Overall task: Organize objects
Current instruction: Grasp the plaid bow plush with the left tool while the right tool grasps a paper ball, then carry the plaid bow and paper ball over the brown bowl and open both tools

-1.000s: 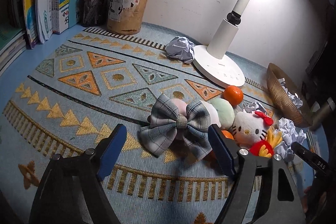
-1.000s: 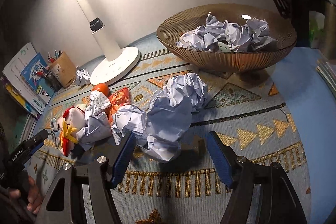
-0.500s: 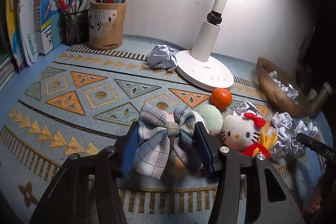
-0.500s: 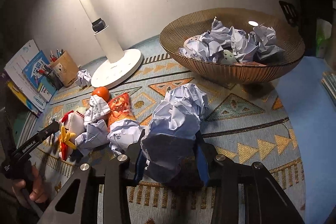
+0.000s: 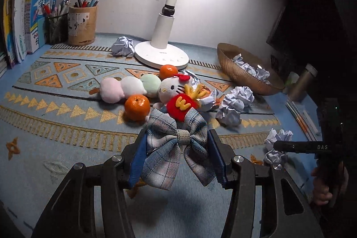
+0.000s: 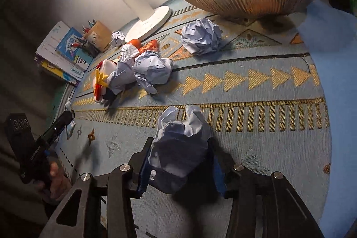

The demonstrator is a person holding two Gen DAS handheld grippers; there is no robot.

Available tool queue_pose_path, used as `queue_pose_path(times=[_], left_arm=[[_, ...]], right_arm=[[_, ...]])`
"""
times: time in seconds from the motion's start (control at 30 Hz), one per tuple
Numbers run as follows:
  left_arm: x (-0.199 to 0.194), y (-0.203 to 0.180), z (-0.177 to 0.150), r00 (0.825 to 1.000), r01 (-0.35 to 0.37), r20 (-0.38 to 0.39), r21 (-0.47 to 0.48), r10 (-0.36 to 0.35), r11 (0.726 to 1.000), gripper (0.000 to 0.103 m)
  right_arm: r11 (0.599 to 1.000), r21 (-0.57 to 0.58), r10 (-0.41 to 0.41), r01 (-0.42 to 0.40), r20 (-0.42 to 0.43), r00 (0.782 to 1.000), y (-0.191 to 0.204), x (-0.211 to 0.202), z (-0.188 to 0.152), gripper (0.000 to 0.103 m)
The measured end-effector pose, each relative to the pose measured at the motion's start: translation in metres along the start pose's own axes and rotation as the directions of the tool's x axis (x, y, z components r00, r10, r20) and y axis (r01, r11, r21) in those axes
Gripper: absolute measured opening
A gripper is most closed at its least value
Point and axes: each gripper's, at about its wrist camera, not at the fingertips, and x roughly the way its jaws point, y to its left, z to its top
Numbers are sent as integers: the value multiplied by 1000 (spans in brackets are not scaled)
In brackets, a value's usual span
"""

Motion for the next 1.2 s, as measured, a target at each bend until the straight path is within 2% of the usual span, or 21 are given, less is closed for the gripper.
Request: queue_pose_path(times=[0.1,0.13,0.27,0.33,0.37,0.4,0.5,0.53,0.57,0.6,0.63,0.7,0.83,0.9,1.0,1.1,1.2], left_arm=[[3,-16,0,999,40,-9,19,-40,999,50],[2,-21,0,999,49,-5,29,-48,998,50],[3,-44,3,997,81,-5,63,-81,995,50],[4,-55,3,995,96,-9,83,-95,992,50],[5,-59,2,995,102,-15,92,-101,991,50],[7,-63,2,994,105,-19,98,-104,990,50],[12,-69,0,994,109,-33,109,-106,988,50],[15,-70,0,993,112,-39,108,-109,988,50],[18,-71,-1,993,115,-46,105,-110,988,50],[21,-71,-2,992,118,-54,101,-113,988,50],[23,-72,-2,991,121,-60,97,-116,988,50],[27,-74,-1,991,125,-66,91,-119,988,50],[31,-83,14,989,138,-59,83,-133,987,50],[35,-96,32,992,120,-44,105,-115,987,50],[47,-118,71,990,138,-20,119,-136,983,50],[60,-142,117,990,128,42,166,-137,978,50],[86,-161,159,984,163,44,182,-174,970,50]], right_arm=[[996,10,-91,90,58,994,-3,-19,-6,76],[992,29,-122,120,73,990,-4,-24,-9,78],[979,33,-204,202,133,970,12,-35,-31,82],[961,12,-274,276,158,949,27,-33,-38,82],[945,12,-325,327,155,933,32,-27,-39,82],[938,15,-346,347,145,927,35,-22,-39,82],[927,60,-375,370,129,918,32,-12,-39,81],[930,57,-368,363,133,920,30,-10,-40,80],[934,56,-358,354,135,924,29,-8,-40,70],[935,54,-356,352,132,925,28,-6,-39,56],[936,46,-352,349,136,926,28,-5,-39,52],[936,26,-351,352,163,922,31,-8,-38,47],[935,-27,-339,353,218,915,40,-23,-28,47],[924,-53,-352,378,266,897,44,-37,-14,47],[905,-77,-370,418,341,864,45,-59,17,47],[888,-79,-382,453,421,823,40,-81,58,47],[852,-104,-401,513,500,768,33,-93,104,47]])
